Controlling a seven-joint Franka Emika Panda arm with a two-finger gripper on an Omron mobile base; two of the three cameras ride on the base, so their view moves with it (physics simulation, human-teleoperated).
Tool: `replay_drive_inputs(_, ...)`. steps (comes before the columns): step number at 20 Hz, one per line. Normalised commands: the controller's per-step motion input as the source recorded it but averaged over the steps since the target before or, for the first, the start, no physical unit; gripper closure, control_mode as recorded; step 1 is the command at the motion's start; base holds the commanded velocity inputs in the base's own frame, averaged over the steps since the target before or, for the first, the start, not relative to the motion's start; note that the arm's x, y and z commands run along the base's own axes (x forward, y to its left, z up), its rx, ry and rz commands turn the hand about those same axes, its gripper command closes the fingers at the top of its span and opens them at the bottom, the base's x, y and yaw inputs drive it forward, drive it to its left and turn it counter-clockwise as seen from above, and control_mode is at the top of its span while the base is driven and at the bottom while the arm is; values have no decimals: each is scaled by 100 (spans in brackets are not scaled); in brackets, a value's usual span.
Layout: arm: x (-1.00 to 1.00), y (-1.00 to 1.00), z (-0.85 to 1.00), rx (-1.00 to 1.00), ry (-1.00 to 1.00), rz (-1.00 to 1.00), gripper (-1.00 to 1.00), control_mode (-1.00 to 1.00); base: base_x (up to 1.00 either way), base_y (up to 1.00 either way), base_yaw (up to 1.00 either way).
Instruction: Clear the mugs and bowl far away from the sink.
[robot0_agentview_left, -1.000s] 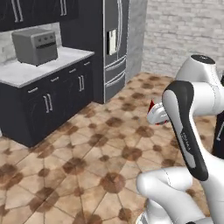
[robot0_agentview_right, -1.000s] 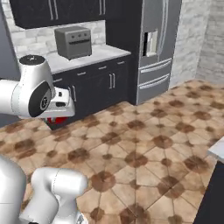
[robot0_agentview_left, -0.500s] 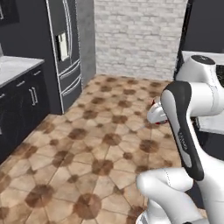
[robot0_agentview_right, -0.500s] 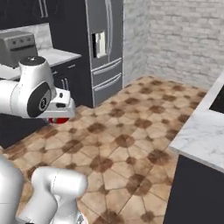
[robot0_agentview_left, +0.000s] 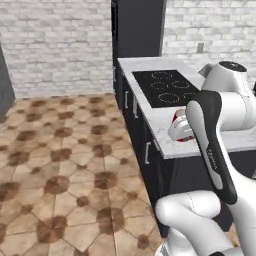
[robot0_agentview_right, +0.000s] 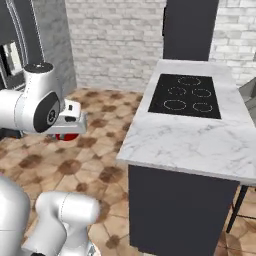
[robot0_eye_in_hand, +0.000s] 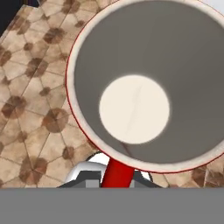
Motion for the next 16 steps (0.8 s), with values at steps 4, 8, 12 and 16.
replay_drive_inputs(4, 0, 0, 0, 0, 0, 0, 100, 100, 63, -43, -53)
replay_drive_inputs(8, 0, 0, 0, 0, 0, 0, 100, 100, 86, -43, -37)
replay_drive_inputs(12, 0, 0, 0, 0, 0, 0, 100, 100, 98, -46, -30)
replay_drive_inputs(16, 0, 0, 0, 0, 0, 0, 100, 100, 98, -29, -18)
